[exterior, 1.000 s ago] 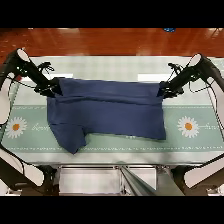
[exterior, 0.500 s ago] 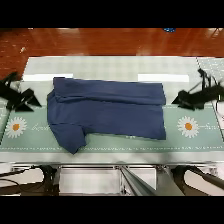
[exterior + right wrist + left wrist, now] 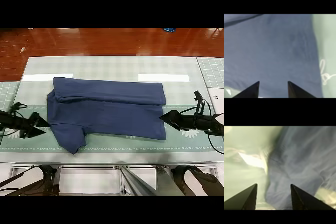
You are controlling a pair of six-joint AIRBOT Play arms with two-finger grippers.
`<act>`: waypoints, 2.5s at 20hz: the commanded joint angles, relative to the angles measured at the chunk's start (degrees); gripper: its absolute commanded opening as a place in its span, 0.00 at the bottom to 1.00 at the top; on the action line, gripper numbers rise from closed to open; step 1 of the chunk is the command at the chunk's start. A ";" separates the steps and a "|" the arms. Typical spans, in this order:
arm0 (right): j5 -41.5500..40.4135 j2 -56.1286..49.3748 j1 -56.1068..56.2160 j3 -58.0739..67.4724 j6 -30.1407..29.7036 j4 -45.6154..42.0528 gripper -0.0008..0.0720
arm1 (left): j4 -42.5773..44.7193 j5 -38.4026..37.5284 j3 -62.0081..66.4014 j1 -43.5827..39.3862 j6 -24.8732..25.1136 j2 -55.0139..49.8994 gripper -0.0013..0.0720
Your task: Fold the shirts.
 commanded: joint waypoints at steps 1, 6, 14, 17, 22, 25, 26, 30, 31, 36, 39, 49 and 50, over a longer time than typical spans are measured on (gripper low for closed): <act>-0.57 1.09 0.63 -1.27 -0.26 3.04 0.58 | -0.63 5.14 -4.17 -5.01 0.22 0.07 0.71; -2.84 1.09 -3.39 -1.27 4.22 -1.62 0.58 | -2.67 9.18 -4.35 -14.64 0.13 -1.49 0.36; 13.03 1.03 -10.34 -7.58 7.41 -14.08 0.58 | -3.08 8.57 -4.20 -16.00 1.86 -1.62 0.04; 10.86 0.26 -7.63 -7.58 8.20 -13.18 0.58 | -3.06 8.02 -4.20 -16.00 1.88 -1.62 0.04; 1.57 -6.71 -4.44 -7.45 8.59 -8.37 0.58 | -3.08 8.02 -4.20 -16.02 2.01 -1.62 0.04; -5.38 -10.78 0.17 -5.68 7.43 -3.23 0.52 | -3.10 7.98 -4.11 -16.00 2.08 -1.60 0.04; -5.79 -11.80 1.75 -4.07 5.99 -2.03 0.33 | -3.08 7.72 -3.69 -16.00 2.14 -1.60 0.04; -0.26 -11.50 3.10 4.72 2.54 -4.55 0.05 | -3.85 5.11 3.04 -14.75 2.93 -0.98 0.04; 1.77 -11.39 3.10 7.10 2.54 -6.12 0.05 | -5.01 4.87 5.79 -14.05 2.93 -0.87 0.04; -0.07 -12.15 3.15 14.60 3.10 -6.01 0.05 | -13.73 8.94 18.69 -14.27 2.69 -3.15 0.04; -1.07 -18.01 3.15 19.63 1.25 -1.95 0.05 | -14.25 9.09 27.26 -16.90 1.22 -10.32 0.04; -3.58 -41.05 3.15 39.45 0.07 2.45 0.05 | -14.19 8.26 57.00 -22.10 -5.38 -35.39 0.04; -3.87 -42.45 3.15 40.98 0.04 2.86 0.05 | -14.21 8.26 58.16 -22.38 -5.97 -36.94 0.04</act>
